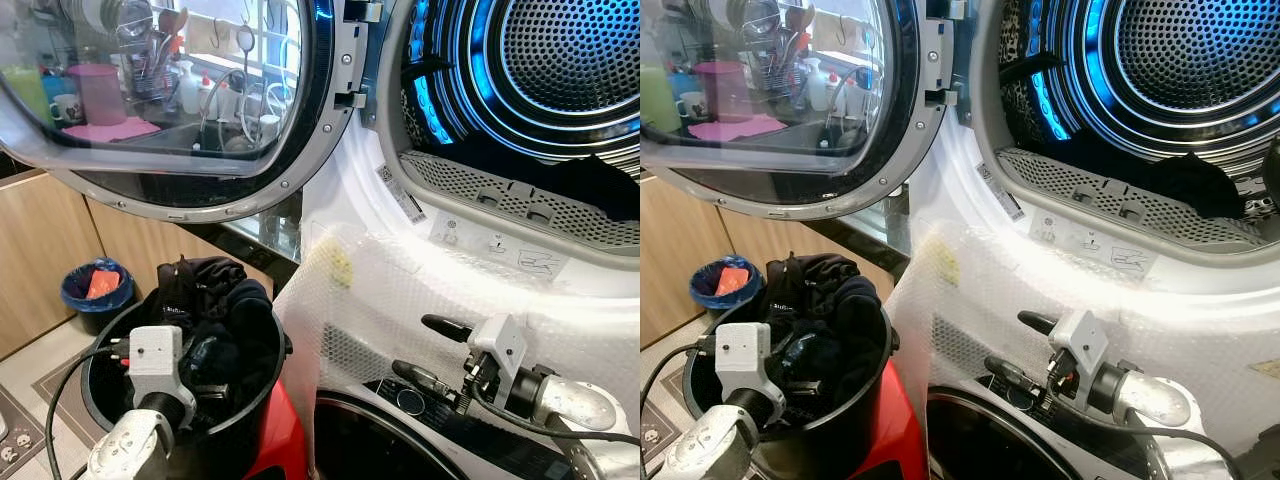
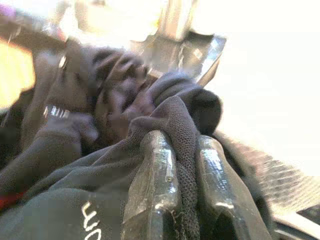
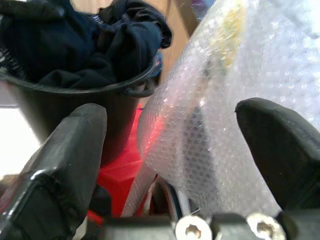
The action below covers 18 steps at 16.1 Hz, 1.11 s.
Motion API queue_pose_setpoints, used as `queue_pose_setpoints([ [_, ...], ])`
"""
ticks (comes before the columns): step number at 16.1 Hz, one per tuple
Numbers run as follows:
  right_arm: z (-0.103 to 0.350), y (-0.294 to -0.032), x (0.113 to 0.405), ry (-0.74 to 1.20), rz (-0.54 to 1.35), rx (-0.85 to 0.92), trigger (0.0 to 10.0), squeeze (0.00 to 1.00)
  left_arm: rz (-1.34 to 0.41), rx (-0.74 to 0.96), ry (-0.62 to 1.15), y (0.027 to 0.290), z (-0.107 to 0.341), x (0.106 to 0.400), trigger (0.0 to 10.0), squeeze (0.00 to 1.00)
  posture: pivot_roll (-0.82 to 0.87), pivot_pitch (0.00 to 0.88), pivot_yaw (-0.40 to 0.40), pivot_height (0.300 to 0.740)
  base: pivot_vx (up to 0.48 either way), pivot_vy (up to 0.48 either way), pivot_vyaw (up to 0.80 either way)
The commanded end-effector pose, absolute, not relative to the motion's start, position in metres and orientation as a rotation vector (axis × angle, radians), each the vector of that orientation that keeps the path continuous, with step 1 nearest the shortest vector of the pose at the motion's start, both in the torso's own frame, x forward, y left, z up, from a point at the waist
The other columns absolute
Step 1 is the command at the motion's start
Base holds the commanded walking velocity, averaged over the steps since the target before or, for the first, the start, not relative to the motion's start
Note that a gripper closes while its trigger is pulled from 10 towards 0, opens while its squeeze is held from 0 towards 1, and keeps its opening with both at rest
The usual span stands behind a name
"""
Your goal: Clothes washing
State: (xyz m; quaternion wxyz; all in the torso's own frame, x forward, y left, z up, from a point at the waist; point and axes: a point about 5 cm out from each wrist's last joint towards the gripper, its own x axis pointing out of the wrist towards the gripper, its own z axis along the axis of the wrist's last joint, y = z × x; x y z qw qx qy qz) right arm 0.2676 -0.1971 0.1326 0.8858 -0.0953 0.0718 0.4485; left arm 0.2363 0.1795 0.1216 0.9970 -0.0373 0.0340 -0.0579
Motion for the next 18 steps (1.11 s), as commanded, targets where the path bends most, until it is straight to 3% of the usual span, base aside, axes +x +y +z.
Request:
queue_pose_setpoints([
  [1, 0.134, -0.200, 0.264, 0.158, 0.951, -0.192, 10.0, 0.00, -0.189, -0.058, -0.064, 0.169, 0.144, 0.236, 10.0, 0.00, 0.11, 0.000, -0.112, 0.740, 0.000, 0.000, 0.00],
  [8, 0.131, -0.198, 0.262, 0.172, 0.967, -0.181, 10.0, 0.00, -0.198, -0.036, -0.283, 0.168, 0.177, 0.236, 10.0, 0.00, 0.10, 0.000, -0.101, 0.740, 0.000, 0.000, 0.00],
  [18, 0.132, -0.199, 0.263, 0.171, 0.966, -0.182, 10.0, 0.00, -0.206, 0.008, -0.466, 0.161, 0.216, 0.237, 10.0, 0.00, 0.11, 0.000, -0.104, 0.740, 0.000, 0.000, 0.00],
])
